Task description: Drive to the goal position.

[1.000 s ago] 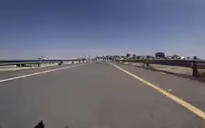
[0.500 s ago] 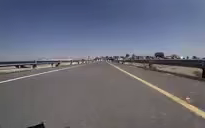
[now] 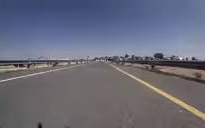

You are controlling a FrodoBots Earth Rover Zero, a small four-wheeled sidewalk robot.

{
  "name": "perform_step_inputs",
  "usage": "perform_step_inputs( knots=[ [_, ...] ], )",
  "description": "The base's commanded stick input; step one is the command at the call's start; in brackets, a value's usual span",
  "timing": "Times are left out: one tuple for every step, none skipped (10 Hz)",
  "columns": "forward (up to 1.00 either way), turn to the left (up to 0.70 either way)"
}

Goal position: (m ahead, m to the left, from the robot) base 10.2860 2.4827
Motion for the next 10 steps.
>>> perform_step_inputs(
  knots=[
    [1.00,0.00],
    [1.00,0.00],
    [1.00,0.00],
    [1.00,0.00],
    [1.00,0.00],
    [1.00,0.00],
    [1.00,0.00],
    [1.00,0.00],
    [1.00,0.00],
    [1.00,0.00]
  ],
)
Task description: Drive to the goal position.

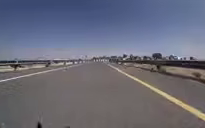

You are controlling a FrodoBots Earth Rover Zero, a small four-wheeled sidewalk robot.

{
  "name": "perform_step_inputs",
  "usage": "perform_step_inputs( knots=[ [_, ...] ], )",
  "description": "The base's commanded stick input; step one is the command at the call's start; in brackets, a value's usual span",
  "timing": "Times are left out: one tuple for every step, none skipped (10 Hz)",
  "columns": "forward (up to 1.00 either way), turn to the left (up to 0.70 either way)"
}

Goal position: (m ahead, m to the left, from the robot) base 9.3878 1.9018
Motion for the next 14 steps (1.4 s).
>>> perform_step_inputs(
  knots=[
    [1.00,0.00],
    [1.00,0.00],
    [1.00,0.00],
    [1.00,0.00],
    [1.00,0.00],
    [1.00,0.00],
    [1.00,0.00],
    [1.00,0.00],
    [1.00,0.00],
    [1.00,0.00],
    [1.00,0.00],
    [1.00,0.00],
    [1.00,0.00],
    [1.00,0.27]
  ],
)
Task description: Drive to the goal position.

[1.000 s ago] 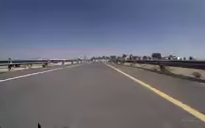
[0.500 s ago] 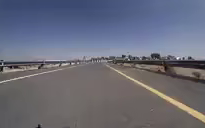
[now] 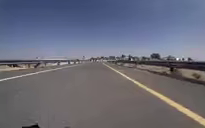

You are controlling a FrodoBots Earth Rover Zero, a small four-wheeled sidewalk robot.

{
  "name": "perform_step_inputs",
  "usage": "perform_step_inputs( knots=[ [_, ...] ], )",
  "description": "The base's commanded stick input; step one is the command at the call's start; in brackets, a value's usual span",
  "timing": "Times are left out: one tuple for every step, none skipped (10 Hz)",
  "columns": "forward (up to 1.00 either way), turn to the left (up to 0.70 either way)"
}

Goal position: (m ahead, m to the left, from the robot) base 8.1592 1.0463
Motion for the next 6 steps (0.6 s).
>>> perform_step_inputs(
  knots=[
    [1.00,0.27],
    [1.00,0.00],
    [1.00,0.00],
    [1.00,0.00],
    [1.00,0.00],
    [1.00,0.00]
  ],
)
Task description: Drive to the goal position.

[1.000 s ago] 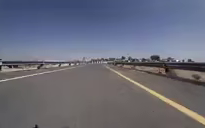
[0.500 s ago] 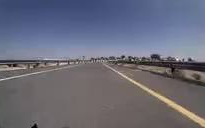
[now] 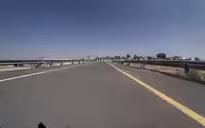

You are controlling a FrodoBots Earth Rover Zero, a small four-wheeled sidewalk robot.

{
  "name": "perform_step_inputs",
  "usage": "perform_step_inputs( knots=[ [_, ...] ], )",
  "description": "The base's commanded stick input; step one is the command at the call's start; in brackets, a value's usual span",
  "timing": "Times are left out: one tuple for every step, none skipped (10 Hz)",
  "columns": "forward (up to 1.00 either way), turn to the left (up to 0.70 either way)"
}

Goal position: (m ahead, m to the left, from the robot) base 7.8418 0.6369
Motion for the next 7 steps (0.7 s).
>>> perform_step_inputs(
  knots=[
    [1.00,0.00],
    [1.00,0.00],
    [1.00,0.00],
    [1.00,0.00],
    [1.00,0.00],
    [1.00,0.00],
    [1.00,0.00]
  ],
)
